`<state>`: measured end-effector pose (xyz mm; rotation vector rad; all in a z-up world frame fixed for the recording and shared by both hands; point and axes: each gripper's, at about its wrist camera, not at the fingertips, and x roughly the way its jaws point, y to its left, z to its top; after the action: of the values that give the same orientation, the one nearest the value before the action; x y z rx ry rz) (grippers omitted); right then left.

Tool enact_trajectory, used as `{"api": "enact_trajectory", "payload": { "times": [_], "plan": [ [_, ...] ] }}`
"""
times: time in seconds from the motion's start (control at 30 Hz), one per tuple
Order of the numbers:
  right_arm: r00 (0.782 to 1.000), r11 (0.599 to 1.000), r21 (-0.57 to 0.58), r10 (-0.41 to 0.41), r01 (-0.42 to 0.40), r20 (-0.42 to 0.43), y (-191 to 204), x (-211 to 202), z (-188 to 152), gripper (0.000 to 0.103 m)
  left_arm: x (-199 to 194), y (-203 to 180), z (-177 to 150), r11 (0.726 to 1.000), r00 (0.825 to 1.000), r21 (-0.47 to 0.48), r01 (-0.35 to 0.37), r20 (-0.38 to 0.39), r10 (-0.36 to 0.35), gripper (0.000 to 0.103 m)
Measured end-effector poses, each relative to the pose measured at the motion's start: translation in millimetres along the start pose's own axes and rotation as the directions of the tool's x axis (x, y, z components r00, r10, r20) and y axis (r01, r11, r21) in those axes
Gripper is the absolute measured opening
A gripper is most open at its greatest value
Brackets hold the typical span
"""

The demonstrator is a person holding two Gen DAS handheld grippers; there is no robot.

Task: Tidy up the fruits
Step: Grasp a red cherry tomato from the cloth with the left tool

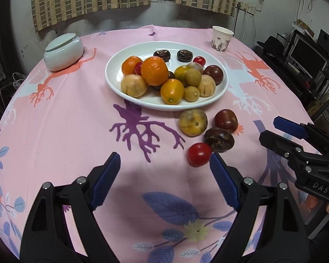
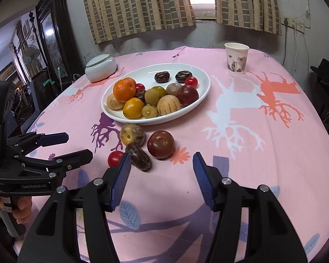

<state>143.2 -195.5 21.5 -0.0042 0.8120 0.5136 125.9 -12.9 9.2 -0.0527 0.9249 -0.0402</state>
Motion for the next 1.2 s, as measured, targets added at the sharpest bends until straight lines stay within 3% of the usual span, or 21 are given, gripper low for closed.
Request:
{"api": "enact_trajectory", "payload": {
  "times": [0.43, 0.6, 0.97, 1.03, 1.07, 1.2],
  "plan": [
    [0.999, 0.999, 0.043, -0.034, 0.034, 0.01, -17, -3, -1, 0.059, 23, -13, -1, 0.999, 0.998, -0.002, -0.048, -0.036, 0.048, 0.085],
    [0.999, 0.997, 0.057, -0.05, 0.05, 0.001, -21, -2, -1, 0.067, 35, -14, -3, 0.998, 0.996, 0.007, -0.06, -0.059, 0.06, 0.085],
    [0.999, 0.998, 0.052, -0.046, 0.045, 0.002, -21, -5, 0, 0.071, 47, -35, -3, 0.998, 0.998, 0.053, -0.033, -0.054, 0.036, 0.085],
    [0.999, 0.998, 0.051, -0.045, 0.045, 0.005, -20, -6, 0, 0.071, 51, -39, -4, 0.997, 0.998, 0.071, -0.026, -0.059, 0.03, 0.077],
    [0.999, 0.998, 0.052, -0.045, 0.044, 0.006, -20, -6, 0, 0.071, 54, -41, -5, 0.997, 0.997, 0.079, -0.016, -0.074, 0.022, 0.066],
    [0.999, 0.998, 0.049, -0.038, 0.038, 0.001, -19, -5, 0, 0.071, 52, -41, -7, 0.996, 0.998, 0.091, -0.009, -0.055, 0.014, 0.053]
  ]
}}
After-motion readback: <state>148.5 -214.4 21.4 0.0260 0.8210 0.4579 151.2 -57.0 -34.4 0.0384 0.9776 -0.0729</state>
